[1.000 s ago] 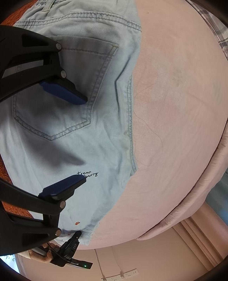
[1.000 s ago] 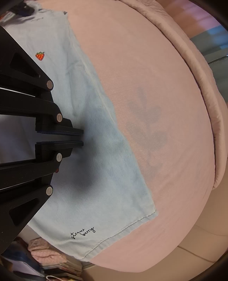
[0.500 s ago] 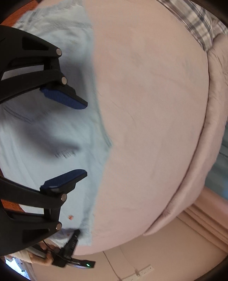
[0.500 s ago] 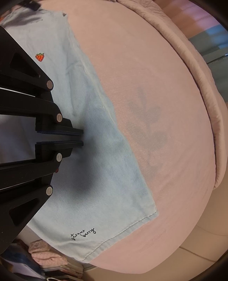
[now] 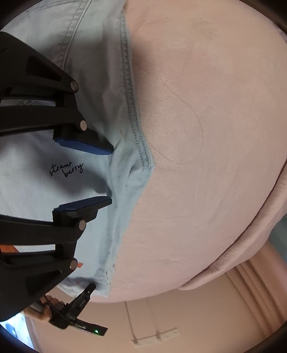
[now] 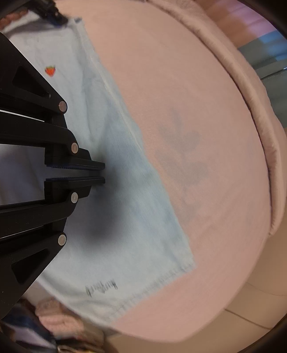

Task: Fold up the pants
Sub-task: 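Lower the right gripper onto the leg hem corner and close it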

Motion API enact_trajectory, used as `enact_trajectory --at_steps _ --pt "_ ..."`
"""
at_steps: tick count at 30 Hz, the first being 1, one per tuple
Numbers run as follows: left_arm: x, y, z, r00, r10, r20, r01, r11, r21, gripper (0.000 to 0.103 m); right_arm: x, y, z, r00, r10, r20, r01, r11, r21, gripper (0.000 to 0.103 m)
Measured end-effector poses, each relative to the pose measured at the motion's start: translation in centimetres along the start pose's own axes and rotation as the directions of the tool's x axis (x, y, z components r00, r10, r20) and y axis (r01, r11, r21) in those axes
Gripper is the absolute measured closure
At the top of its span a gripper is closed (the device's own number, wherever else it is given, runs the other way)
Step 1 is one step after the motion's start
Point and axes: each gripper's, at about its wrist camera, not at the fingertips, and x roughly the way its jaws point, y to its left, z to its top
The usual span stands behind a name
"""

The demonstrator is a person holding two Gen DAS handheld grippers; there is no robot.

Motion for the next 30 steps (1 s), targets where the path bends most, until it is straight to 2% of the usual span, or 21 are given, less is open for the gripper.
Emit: enact_trajectory --at_steps 2,3,4,6,7,12,16,20,22,23,27,30 --pt "-0.2 0.4 0.0 1.0 -0.014 0.0 0.014 1.0 -0.011 0.065 -0.5 -0.5 1.0 0.998 -0.048 0.039 0.049 0.999 -0.008 0.093" --pt "-0.3 0.4 0.0 1.0 -0.015 0.001 0.015 1.0 -0.007 0.066 -0.5 -1.0 1.6 0.998 -0.05 0.043 0.05 0.999 0.007 0.076" --pt "-0.3 0.3 -0.1 1.0 -0.012 0.005 0.012 1.0 0.002 0.066 -0.5 -1.6 2.3 0.998 -0.048 0.043 0.047 0.998 0.031 0.053" --pt "-0.4 0.2 -0.3 1.0 -0.003 0.012 0.003 1.0 0.016 0.066 -0.5 -2.6 3.3 0.997 -0.046 0.056 0.042 0.997 0.063 0.033" --pt "-0.5 0.1 -0.4 1.0 0.004 0.015 -0.005 1.0 0.025 0.066 -0.3 -3.0 3.9 0.997 -0.051 0.061 0.046 0.996 0.076 0.032" --pt "-0.2 0.2 -0.4 1.0 0.003 0.011 -0.004 1.0 0.019 0.065 1.5 -3.9 5.8 0.995 -0.091 0.033 0.088 0.993 0.081 0.032" --pt "0.0 0.4 -0.3 1.0 -0.017 0.013 0.017 1.0 0.01 0.065 3.9 -4.0 5.7 0.997 -0.077 -0.013 0.077 0.995 0.062 0.032" --pt "-0.1 0.4 -0.3 1.0 -0.014 0.014 0.014 1.0 0.019 0.065 4.3 -4.2 5.4 0.997 -0.071 0.015 0.07 0.995 0.066 0.033" --pt "-0.1 0.4 -0.3 1.0 -0.012 0.014 0.012 1.0 0.021 0.065 4.2 -4.3 5.3 0.998 -0.065 0.017 0.064 0.995 0.075 0.049" --pt "-0.1 0.5 -0.3 1.0 -0.013 0.014 0.012 1.0 0.02 0.065 4.0 -4.3 5.3 0.998 -0.061 0.018 0.06 0.995 0.073 0.053" --pt "0.0 0.5 -0.2 1.0 -0.018 0.015 0.017 1.0 0.018 0.065 3.6 -4.3 5.1 0.996 -0.078 0.031 0.076 0.995 0.063 0.081" --pt "0.0 0.5 -0.1 1.0 -0.016 0.015 0.015 1.0 0.021 0.065 3.0 -5.1 4.6 0.996 -0.066 0.056 0.06 0.994 0.096 0.091"
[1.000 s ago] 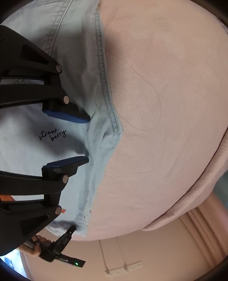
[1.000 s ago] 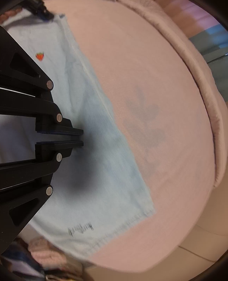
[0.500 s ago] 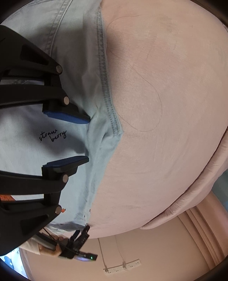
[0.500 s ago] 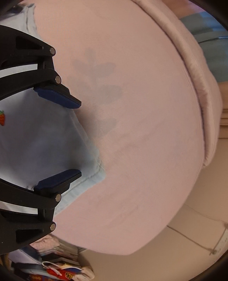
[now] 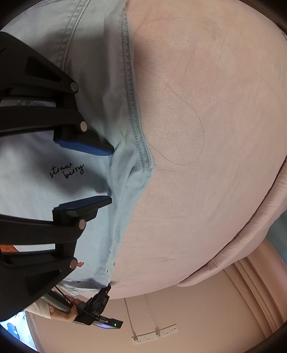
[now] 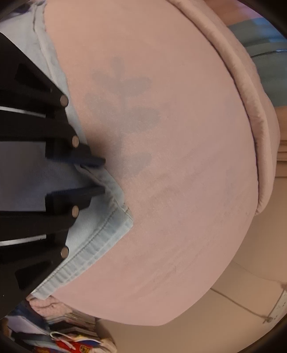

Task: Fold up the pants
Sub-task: 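Lower the right gripper onto the leg hem corner and close it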

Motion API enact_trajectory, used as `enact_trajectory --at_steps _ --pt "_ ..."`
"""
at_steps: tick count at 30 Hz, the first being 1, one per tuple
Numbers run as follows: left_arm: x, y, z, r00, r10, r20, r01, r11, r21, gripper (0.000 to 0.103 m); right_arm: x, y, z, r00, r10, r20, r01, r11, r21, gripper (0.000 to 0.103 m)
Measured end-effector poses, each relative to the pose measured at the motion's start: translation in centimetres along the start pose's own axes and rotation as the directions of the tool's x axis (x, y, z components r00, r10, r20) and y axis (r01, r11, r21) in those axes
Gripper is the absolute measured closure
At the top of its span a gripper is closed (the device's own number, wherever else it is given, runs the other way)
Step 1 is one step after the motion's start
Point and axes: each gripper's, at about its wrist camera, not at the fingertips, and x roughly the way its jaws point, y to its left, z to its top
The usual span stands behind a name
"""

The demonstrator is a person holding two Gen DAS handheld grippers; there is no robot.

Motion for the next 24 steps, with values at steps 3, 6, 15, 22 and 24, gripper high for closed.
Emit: enact_trajectory --at_steps 3,6,15,22,24 --pt "0.1 0.0 0.0 1.0 0.004 -0.001 -0.004 1.0 0.001 0.065 -1.2 -0.8 -0.1 0.999 0.015 0.036 -0.016 1.0 0.02 0.095" --pt "0.2 -0.2 0.1 1.0 0.006 -0.001 -0.006 1.0 0.0 0.065 -1.6 -1.5 -0.2 0.993 -0.083 0.079 0.082 0.996 0.017 0.103" --pt "0.4 -0.7 0.1 1.0 0.028 0.003 -0.028 1.0 0.009 0.065 -1.0 -3.6 -1.7 1.0 -0.028 0.002 0.028 0.994 0.104 0.103" --pt "0.6 -0.8 -0.1 1.0 0.023 0.008 -0.024 1.0 0.006 0.065 -1.7 -2.8 -1.9 0.999 -0.037 -0.007 0.037 0.995 0.095 0.103" --pt "0.4 -0.8 -0.1 1.0 0.016 0.009 -0.016 1.0 -0.003 0.065 -0.8 -3.3 -1.0 0.999 -0.031 -0.014 0.032 0.995 0.097 0.103"
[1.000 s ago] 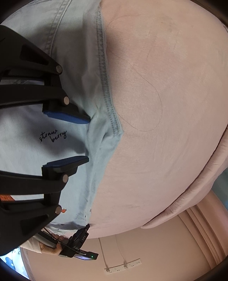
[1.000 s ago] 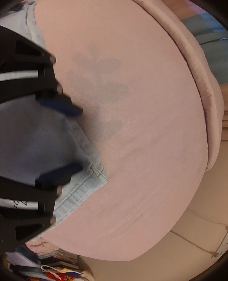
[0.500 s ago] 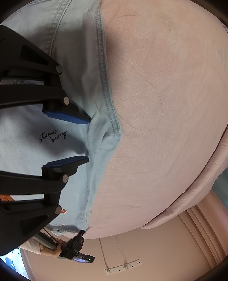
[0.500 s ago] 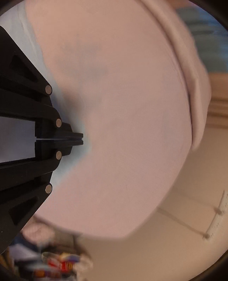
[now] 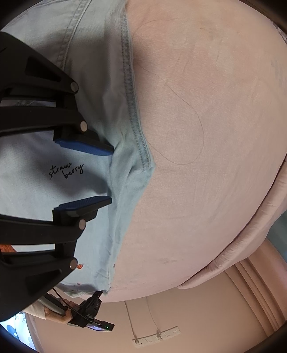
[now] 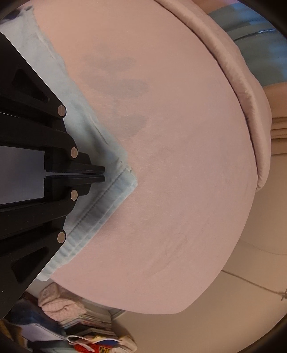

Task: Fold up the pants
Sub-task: 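Lower the right gripper onto the leg hem corner and close it, then lift the leg hem with the right gripper and raise it off the bed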

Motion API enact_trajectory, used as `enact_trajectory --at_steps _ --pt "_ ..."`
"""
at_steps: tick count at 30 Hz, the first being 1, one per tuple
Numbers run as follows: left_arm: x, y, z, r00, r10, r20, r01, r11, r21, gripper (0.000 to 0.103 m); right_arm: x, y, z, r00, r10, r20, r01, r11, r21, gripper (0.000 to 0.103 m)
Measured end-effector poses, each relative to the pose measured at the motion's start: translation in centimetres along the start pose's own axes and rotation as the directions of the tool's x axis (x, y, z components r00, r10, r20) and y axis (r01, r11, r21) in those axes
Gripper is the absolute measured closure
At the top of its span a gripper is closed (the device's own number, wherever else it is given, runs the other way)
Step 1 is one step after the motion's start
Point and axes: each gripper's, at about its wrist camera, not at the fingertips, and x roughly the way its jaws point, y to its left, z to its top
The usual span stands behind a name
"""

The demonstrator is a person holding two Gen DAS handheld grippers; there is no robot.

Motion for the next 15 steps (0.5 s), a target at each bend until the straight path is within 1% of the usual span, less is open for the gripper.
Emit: enact_trajectory --at_steps 2,4,7,11,14,15 --pt "-0.4 0.1 -0.1 1.0 -0.003 0.006 0.003 1.0 -0.008 0.065 0.1 -0.2 0.0 1.0 0.011 -0.007 -0.011 1.0 0.006 0.103" --pt "-0.8 -0.2 -0.4 1.0 0.01 0.006 -0.01 1.0 0.001 0.065 -0.3 -0.5 -0.3 1.0 0.015 -0.009 -0.015 1.0 0.009 0.103" --pt "-1.7 -1.0 -1.1 0.999 0.042 0.01 -0.042 0.999 0.026 0.065 -0.9 -1.2 -0.9 1.0 0.006 -0.003 -0.006 1.0 0.006 0.103" --pt "-2.7 -1.6 -2.0 0.999 0.043 0.024 -0.045 0.998 0.045 0.064 -1.7 -2.3 -1.8 1.0 -0.008 -0.008 0.008 1.0 0.014 0.103" --pt "-3.6 -1.8 -2.8 0.998 0.036 0.044 -0.038 0.998 0.047 0.056 -1.8 -3.0 -2.4 1.0 0.001 -0.017 -0.001 1.0 0.031 0.103" --pt "-3.9 -1.9 -3.1 0.998 0.031 0.051 -0.033 0.998 0.048 0.053 -1.8 -3.1 -2.6 1.0 0.006 -0.021 -0.005 0.999 0.037 0.1"
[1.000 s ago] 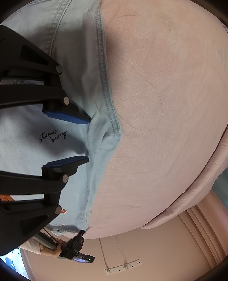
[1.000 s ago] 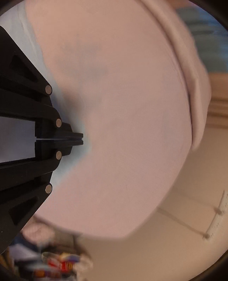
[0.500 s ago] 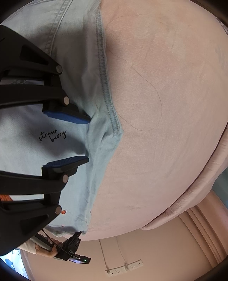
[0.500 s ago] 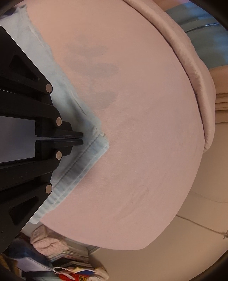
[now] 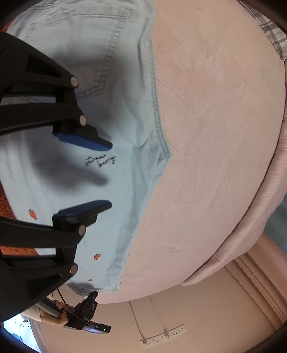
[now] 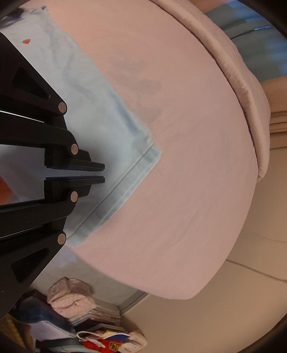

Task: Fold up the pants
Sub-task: 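Lift the leg hem with the right gripper and raise it off the bed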

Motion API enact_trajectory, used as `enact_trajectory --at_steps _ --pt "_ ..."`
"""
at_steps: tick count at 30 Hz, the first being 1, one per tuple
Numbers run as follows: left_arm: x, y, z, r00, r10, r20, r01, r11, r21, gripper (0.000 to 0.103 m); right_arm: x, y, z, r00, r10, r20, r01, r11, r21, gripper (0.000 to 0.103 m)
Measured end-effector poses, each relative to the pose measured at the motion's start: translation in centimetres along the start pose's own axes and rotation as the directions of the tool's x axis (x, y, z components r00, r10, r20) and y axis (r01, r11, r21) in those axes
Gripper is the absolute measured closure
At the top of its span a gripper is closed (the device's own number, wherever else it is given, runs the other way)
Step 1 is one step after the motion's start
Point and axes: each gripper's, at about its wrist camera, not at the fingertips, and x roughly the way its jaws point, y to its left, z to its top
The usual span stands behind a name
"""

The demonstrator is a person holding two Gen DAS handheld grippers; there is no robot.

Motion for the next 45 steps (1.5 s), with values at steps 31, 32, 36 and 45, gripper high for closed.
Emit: enact_trajectory --at_steps 31,32,36,45 --pt "-0.4 -0.6 -6.1 1.0 -0.017 0.017 0.017 1.0 0.024 0.015 2.3 -4.9 -2.9 0.976 0.208 0.067 -0.218 0.949 0.227 0.032" --pt "-0.4 -0.6 -6.1 1.0 -0.022 0.018 0.021 1.0 0.02 0.015 2.5 -4.6 -2.7 0.978 0.199 0.067 -0.209 0.952 0.224 0.032" --pt "-0.8 -0.1 -6.5 0.999 -0.045 0.021 0.045 0.999 0.006 0.014 2.3 -3.7 -2.5 0.984 0.158 0.085 -0.171 0.969 0.181 0.04" --pt "-2.2 0.6 -6.8 0.997 -0.07 0.028 0.071 0.997 -0.018 0.015 0.0 -2.8 -2.0 0.966 0.206 0.159 -0.228 0.964 0.137 0.093"
